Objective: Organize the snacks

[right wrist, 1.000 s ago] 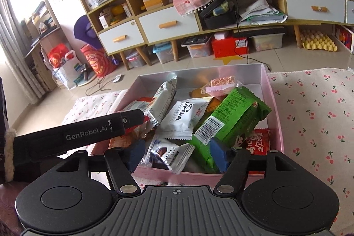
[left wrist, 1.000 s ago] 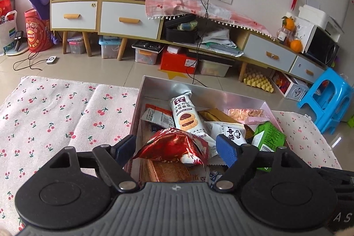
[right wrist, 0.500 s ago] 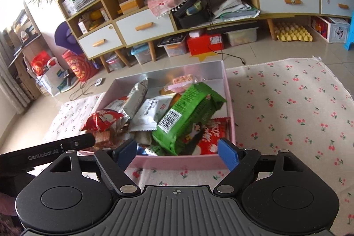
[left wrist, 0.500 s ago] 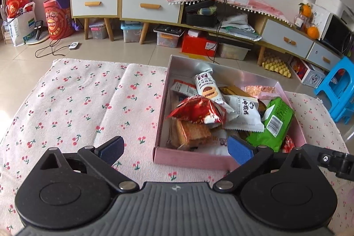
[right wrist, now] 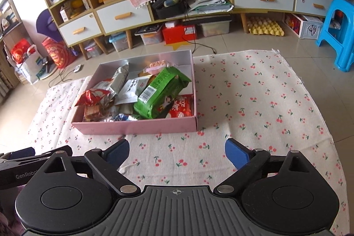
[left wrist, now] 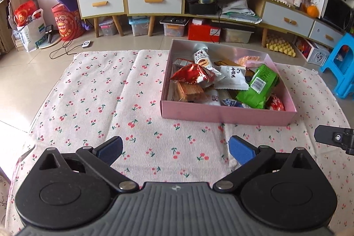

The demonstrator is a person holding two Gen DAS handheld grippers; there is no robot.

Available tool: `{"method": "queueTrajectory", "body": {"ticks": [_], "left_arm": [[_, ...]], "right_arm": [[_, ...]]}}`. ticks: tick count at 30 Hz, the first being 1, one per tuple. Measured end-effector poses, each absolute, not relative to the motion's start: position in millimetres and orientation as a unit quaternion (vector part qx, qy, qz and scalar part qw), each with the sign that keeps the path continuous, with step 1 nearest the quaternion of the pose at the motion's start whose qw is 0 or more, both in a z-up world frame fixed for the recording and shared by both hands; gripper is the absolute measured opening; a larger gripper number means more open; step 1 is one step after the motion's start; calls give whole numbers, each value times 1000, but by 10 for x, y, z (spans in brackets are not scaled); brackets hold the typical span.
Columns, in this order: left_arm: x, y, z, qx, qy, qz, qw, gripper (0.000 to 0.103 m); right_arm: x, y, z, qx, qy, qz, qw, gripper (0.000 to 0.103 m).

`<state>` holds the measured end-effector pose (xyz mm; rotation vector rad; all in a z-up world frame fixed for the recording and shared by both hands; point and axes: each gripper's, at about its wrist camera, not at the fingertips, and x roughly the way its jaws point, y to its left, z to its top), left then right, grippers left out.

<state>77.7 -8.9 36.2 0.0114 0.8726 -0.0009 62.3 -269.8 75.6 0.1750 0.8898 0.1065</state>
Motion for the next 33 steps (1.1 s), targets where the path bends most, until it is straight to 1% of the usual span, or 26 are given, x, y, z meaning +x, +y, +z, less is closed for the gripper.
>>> {"method": "queueTrajectory", "body": {"ticks": [3,6,11,33], "left_arm": [[684,-170,360,35,424,19,905,102],[623,-177,343,41,434,19,900,102],[537,-147,337,36,448,16,893,102],[335,-217,256,27,452,18,891,102]], "right_arm": [[495,-2619,730,59,427,46,901,95],[403,-2557,716,34,430,35,901,95],[270,-2592,661,58,449,28,891,95],[240,-2587,548,64,465,34,882,95]]}}
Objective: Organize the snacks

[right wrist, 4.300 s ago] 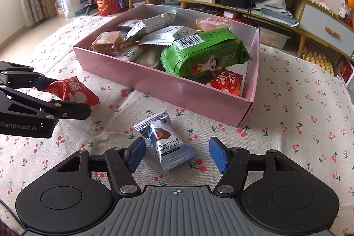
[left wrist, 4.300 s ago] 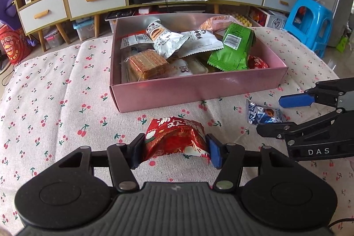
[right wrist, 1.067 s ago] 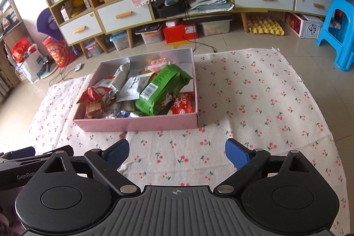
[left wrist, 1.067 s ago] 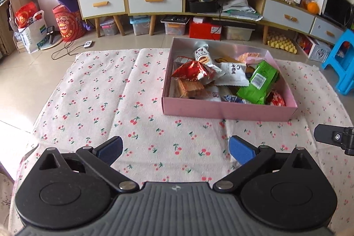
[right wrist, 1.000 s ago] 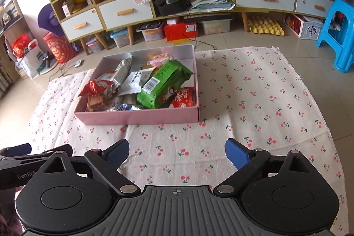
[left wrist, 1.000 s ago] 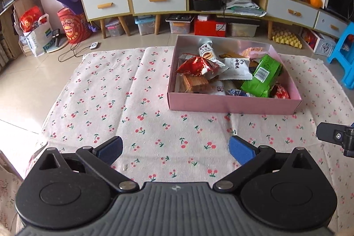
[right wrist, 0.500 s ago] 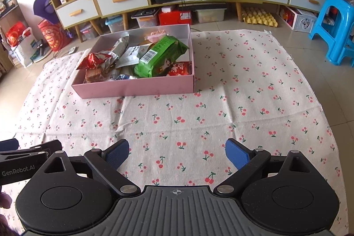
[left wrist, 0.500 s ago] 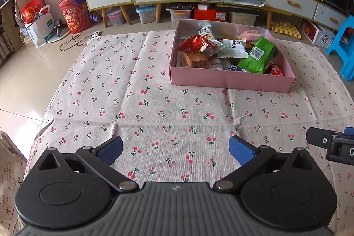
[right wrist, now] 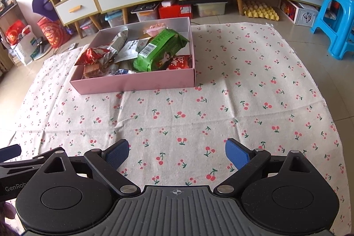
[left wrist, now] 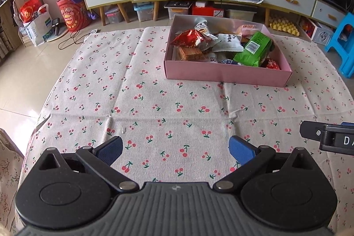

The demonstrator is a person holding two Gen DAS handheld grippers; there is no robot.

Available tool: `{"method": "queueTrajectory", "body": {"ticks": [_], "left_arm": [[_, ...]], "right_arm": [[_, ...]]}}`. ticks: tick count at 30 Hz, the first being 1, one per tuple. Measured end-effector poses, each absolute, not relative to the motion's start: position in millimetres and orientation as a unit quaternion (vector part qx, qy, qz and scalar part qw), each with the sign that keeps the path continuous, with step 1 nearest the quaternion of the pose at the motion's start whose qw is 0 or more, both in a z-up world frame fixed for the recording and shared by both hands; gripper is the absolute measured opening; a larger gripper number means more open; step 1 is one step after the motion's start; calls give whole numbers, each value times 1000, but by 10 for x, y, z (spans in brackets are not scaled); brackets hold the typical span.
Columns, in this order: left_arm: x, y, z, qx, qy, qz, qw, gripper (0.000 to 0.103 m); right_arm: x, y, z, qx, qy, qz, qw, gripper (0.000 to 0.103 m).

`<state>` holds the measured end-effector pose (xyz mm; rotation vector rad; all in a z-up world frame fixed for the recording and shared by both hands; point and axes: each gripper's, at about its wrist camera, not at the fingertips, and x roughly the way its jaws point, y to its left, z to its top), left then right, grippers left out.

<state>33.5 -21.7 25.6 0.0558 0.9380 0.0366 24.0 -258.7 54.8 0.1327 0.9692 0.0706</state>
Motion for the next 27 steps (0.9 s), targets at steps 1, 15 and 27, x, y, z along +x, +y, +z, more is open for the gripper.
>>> {"method": "queueTrajectory", "body": {"ticks": [1,15,27], "left_arm": [[335,-221,253,27,453,18,891,102],[323,-233,243,28,458,16,888,102],[324,-234,249,28,458,16,889,102]], "right_arm": [[237,-2587,551,63,465,34,883,95],[235,-2551,537,58,466,36,882,95],[238,-2529,534,55,468,39,881,95]]}}
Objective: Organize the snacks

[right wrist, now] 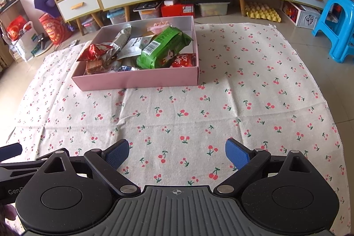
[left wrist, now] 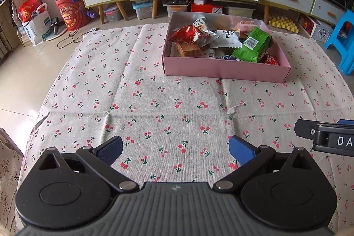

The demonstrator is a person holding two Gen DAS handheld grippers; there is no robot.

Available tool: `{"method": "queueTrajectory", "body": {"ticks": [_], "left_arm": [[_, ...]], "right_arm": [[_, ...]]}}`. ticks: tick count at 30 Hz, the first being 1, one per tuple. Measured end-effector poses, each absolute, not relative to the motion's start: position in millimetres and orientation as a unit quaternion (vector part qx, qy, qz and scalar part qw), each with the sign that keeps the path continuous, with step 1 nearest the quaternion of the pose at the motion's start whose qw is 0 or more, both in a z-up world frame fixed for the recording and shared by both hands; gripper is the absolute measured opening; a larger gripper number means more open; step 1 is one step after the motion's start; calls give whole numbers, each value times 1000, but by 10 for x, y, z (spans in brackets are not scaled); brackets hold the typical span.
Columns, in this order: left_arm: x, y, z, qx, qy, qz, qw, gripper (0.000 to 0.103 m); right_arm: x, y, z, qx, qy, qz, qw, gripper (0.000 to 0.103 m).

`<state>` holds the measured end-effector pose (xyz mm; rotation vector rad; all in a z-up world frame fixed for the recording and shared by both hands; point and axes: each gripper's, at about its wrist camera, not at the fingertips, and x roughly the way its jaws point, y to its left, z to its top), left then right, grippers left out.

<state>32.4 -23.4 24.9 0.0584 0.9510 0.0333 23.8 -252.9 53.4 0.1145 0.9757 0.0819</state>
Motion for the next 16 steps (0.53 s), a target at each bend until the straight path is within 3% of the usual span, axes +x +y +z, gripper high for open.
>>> {"method": "queueTrajectory", "body": {"ticks": [16], "left_arm": [[310,-236,244,26,461,10,887,102]], "right_arm": [[239,-2508,497,51,472,40,879,95]]}}
